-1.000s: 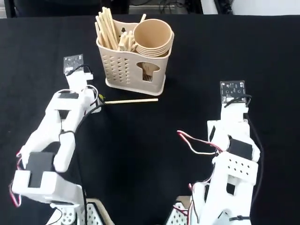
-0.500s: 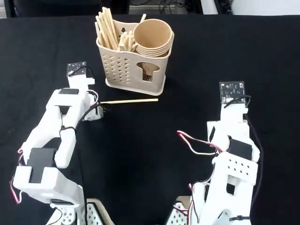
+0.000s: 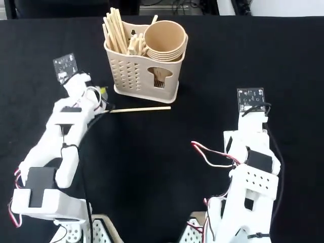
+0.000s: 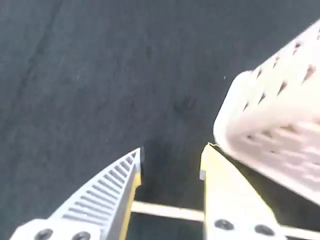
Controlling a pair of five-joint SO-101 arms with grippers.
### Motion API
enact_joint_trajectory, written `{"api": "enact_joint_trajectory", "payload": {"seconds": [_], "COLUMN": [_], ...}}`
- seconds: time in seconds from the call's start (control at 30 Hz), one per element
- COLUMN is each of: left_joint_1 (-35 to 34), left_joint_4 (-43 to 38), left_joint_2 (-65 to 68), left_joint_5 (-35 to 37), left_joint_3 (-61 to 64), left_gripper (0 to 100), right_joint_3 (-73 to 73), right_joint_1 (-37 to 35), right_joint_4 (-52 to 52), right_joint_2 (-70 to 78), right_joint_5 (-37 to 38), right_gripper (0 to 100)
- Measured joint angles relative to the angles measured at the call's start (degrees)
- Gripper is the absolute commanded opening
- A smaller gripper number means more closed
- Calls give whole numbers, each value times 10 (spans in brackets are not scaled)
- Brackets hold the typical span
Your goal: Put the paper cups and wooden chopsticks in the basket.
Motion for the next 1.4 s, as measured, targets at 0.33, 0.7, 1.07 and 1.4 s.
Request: {"api": "enact_joint_trajectory", "payload": {"seconds": [0.33, 0.7, 1.07, 1.4], "left_joint_1": [21, 41, 11, 13], "left_joint_4": [115, 194, -148, 43], "left_joint_2": [-22, -44, -50, 55], "left_joint_5": [-29, -40, -15, -16], "left_joint_3": [23, 23, 98, -25], "left_gripper": [202, 202, 202, 201], "right_joint_3": [0, 0, 0, 0], "right_joint_1": [0, 0, 0, 0], "right_joint_4": [0, 0, 0, 0], "right_joint_2": [0, 0, 0, 0], "right_joint_5": [0, 0, 0, 0], "right_gripper": [25, 25, 25, 25]}}
